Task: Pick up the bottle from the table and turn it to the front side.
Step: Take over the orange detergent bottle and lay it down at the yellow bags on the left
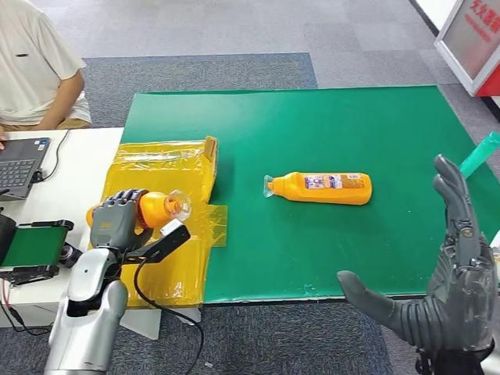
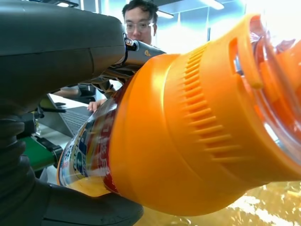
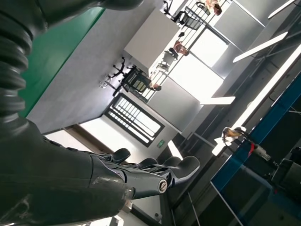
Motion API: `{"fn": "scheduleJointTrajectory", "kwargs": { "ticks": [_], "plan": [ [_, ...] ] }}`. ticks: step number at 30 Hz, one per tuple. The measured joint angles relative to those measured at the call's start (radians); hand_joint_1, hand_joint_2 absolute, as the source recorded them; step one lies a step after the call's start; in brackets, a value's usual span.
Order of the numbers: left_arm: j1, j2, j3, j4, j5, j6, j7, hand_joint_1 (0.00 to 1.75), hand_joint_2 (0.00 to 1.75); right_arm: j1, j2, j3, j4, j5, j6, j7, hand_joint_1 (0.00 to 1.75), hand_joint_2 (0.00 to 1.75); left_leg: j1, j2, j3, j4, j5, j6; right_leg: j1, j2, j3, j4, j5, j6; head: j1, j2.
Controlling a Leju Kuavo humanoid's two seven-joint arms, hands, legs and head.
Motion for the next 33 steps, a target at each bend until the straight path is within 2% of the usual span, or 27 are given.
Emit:
{"fn": "scheduleJointTrajectory", "kwargs": {
  "ticks": [3,4,29,33],
  "plan": [
    [0.0,-0.002,0.0,0.011,0.0,0.0,0.0,0.38,1.75,0.0,0.0,0.0,0.0,0.001,-0.001,-0.002,0.0,1.75,0.0,0.0,0.0,0.0,0.0,0.0,0.0,0.0,0.0,0.0,0.0,0.0,0.0,0.0],
    [0.0,-0.003,0.0,0.015,0.0,0.001,0.0,0.0,1.75,0.0,0.0,0.0,0.0,0.004,-0.004,-0.003,0.0,1.75,0.0,0.0,0.0,0.0,0.0,0.0,0.0,0.0,0.0,0.0,0.0,0.0,0.0,0.0],
    [-0.004,-0.024,0.0,0.026,0.003,0.019,-0.004,0.0,1.75,0.05,-0.002,-0.002,-0.029,0.041,-0.053,-0.042,0.0,1.75,0.0,0.0,0.0,0.0,0.0,0.0,0.0,0.0,0.0,0.0,0.0,0.0,0.0,0.0],
    [0.027,-0.043,0.0,-0.051,0.171,0.014,-0.066,0.0,1.75,0.055,-0.002,-0.005,-0.031,0.056,-0.054,-0.035,0.0,1.75,0.0,0.0,0.0,0.0,0.0,0.0,0.0,0.0,0.0,0.0,0.0,0.0,0.0,0.0]
  ]
}}
